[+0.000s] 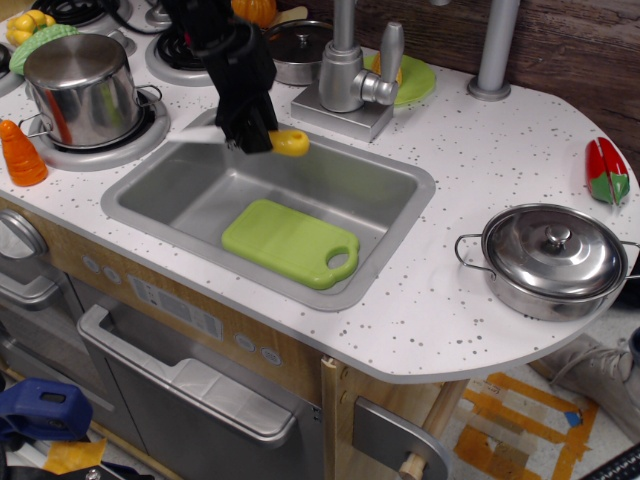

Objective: Put knife on cutting board

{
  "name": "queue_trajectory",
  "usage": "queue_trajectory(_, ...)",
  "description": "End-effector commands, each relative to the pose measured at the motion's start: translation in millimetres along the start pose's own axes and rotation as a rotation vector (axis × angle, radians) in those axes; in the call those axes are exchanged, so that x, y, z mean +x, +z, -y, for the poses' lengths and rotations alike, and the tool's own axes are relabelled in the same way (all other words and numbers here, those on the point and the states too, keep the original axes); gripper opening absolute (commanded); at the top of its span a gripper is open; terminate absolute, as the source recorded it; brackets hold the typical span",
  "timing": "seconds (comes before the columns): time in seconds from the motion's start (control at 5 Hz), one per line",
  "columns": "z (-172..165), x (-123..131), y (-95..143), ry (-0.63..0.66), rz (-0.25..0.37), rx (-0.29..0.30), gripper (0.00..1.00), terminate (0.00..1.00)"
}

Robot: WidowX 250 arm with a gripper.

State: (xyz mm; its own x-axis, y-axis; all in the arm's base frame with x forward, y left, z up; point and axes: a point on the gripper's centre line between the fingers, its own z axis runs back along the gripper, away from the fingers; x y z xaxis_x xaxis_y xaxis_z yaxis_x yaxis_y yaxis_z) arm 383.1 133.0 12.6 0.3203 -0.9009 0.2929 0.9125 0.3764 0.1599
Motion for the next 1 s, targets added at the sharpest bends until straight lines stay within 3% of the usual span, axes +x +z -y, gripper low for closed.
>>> queue_trajectory(0.0, 0.0, -0.2, 8.2, -0.014, 0.04, 0.081, 0.0, 0.0)
queue_trajectory(0.4, 15.1, 7.8, -6.3, -0.015, 0.098, 0.058, 0.0, 0.0)
queue_trajectory(0.6, 20.7, 9.2, -9.9, 0.01, 0.149, 0.04, 1.0, 0.0)
queue_trajectory(0.8, 26.3, 11.1, -11.5, 0.041, 0.179, 0.047, 1.0, 1.0)
